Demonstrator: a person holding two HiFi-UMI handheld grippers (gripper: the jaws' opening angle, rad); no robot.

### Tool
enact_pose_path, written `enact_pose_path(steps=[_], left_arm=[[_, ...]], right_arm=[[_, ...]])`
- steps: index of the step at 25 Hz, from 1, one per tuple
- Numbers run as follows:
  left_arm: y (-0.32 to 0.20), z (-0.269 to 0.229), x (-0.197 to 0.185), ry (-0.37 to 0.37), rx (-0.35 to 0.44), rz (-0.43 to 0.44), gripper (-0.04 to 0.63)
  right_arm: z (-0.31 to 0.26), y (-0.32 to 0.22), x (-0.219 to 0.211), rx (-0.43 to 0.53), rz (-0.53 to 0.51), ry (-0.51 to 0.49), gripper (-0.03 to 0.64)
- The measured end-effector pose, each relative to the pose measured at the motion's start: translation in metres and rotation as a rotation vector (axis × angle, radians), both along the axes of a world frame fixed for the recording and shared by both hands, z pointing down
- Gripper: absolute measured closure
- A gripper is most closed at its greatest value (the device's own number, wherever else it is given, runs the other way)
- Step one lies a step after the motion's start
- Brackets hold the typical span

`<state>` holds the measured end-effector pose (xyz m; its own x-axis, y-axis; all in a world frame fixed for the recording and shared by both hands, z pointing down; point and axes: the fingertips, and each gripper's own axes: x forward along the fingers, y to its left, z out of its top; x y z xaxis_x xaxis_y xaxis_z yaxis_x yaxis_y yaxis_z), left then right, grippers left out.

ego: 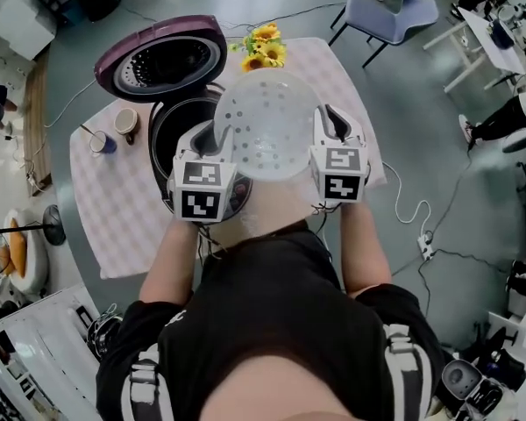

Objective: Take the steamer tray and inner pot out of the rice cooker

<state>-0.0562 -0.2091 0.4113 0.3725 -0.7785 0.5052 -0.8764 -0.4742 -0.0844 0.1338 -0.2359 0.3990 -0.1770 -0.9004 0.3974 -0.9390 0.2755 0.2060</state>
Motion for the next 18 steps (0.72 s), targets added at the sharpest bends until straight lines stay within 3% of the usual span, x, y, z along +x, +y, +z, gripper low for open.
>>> enact_pose_path(steps=[11,18], left_arm=[[-0.045,0.019,0.089,0.029,-0.052,-0.073,0.488],[-0.088,0.062,0.14,0.042,-0.115,-0.11,0.488]], right_arm=[[0.015,-0.064,0.086,-0.026,-0.065,-0.005,0.572],[0.047,-0.109,0.137,-0.057,-0.095,-0.02,0.574]])
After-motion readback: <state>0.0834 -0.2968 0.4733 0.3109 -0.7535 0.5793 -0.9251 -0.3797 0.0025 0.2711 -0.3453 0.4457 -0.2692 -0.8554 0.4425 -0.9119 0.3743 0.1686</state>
